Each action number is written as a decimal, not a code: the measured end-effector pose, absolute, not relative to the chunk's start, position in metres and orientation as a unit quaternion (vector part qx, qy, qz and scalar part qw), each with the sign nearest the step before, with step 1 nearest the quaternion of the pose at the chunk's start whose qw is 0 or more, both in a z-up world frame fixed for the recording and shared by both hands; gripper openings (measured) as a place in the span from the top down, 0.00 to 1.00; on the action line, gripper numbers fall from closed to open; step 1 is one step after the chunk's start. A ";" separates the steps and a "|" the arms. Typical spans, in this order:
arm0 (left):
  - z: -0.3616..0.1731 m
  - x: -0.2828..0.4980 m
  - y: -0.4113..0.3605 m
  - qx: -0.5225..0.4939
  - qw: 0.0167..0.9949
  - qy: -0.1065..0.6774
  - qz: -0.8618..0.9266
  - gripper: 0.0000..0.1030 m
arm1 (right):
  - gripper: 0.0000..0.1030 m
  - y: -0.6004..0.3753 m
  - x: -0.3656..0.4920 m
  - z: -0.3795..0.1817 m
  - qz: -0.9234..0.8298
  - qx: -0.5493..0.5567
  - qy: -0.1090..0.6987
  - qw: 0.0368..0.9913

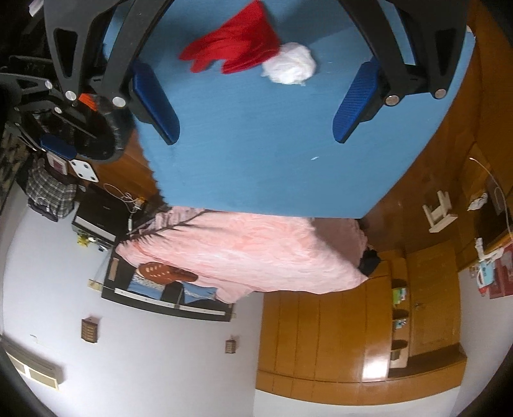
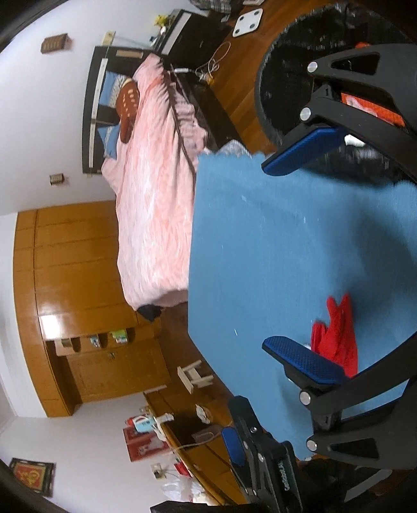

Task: Collect trash
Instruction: 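Move both tools back from the bin to the white tissue and red cloth, then grasp the white tissue with the left tool while the right tool grasps the red cloth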

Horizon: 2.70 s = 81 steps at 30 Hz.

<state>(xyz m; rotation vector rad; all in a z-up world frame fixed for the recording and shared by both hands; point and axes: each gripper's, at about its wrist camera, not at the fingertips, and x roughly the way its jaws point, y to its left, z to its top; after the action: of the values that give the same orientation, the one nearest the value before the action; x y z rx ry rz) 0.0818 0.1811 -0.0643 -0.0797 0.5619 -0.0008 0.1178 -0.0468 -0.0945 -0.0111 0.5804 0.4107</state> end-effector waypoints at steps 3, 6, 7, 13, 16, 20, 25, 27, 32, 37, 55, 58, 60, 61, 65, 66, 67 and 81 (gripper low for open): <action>-0.075 0.080 0.197 -0.040 0.959 0.279 0.014 0.08 | 0.05 -0.031 0.117 -0.108 0.210 -0.008 0.295 0.932; -0.087 0.076 0.213 -0.040 0.958 0.282 0.030 0.08 | 0.05 -0.017 0.119 -0.124 0.209 -0.017 0.312 0.927; -0.092 0.075 0.219 -0.041 0.958 0.281 0.035 0.08 | 0.05 -0.012 0.119 -0.130 0.209 -0.017 0.318 0.925; -0.113 0.069 0.239 -0.038 0.954 0.292 0.056 0.08 | 0.05 0.009 0.119 -0.158 0.214 -0.019 0.344 0.914; -0.125 0.068 0.248 -0.039 0.950 0.302 0.064 0.08 | 0.05 0.015 0.118 -0.167 0.217 -0.022 0.354 0.909; -0.134 0.067 0.254 -0.042 0.947 0.311 0.070 0.08 | 0.05 0.026 0.117 -0.178 0.227 -0.029 0.367 0.901; -0.139 0.068 0.257 -0.042 0.945 0.317 0.071 0.08 | 0.05 0.038 0.116 -0.188 0.244 -0.039 0.378 0.892; -0.141 0.068 0.258 -0.040 0.944 0.319 0.070 0.08 | 0.05 0.042 0.117 -0.190 0.249 -0.042 0.383 0.889; -0.145 0.067 0.260 -0.044 0.943 0.321 0.072 0.08 | 0.05 0.051 0.115 -0.198 0.260 -0.057 0.391 0.881; -0.148 0.067 0.265 -0.049 0.942 0.325 0.074 0.08 | 0.06 0.057 0.112 -0.205 0.268 -0.069 0.403 0.872; -0.151 0.072 0.258 -0.052 0.938 0.337 0.062 0.08 | 0.79 0.060 0.102 -0.201 0.334 -0.061 0.427 0.838; -0.154 0.078 0.251 -0.052 0.937 0.343 0.052 0.09 | 0.79 0.047 0.110 -0.192 0.321 -0.049 0.419 0.848; -0.156 0.082 0.245 -0.052 0.935 0.347 0.045 0.09 | 0.79 0.037 0.115 -0.187 0.308 -0.041 0.413 0.856; -0.157 0.085 0.241 -0.053 0.934 0.350 0.042 0.09 | 0.79 0.033 0.119 -0.185 0.304 -0.039 0.412 0.858; -0.165 0.098 0.233 -0.055 0.929 0.364 0.033 0.14 | 0.79 0.014 0.129 -0.180 0.281 -0.031 0.404 0.870; -0.168 0.101 0.232 -0.057 0.927 0.370 0.030 0.14 | 0.79 0.011 0.132 -0.180 0.277 -0.029 0.403 0.872; -0.170 0.104 0.232 -0.059 0.925 0.374 0.028 0.17 | 0.79 0.007 0.135 -0.179 0.273 -0.027 0.403 0.873; -0.186 0.121 0.211 -0.073 0.906 0.414 -0.042 0.66 | 0.79 -0.011 0.148 -0.175 0.258 -0.016 0.401 0.879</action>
<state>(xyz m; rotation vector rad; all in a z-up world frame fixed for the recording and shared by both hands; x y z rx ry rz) 0.1207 0.2113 -0.1859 -0.1514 0.8548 -0.0870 0.1478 -0.0111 -0.1746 -0.0335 0.8350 0.5370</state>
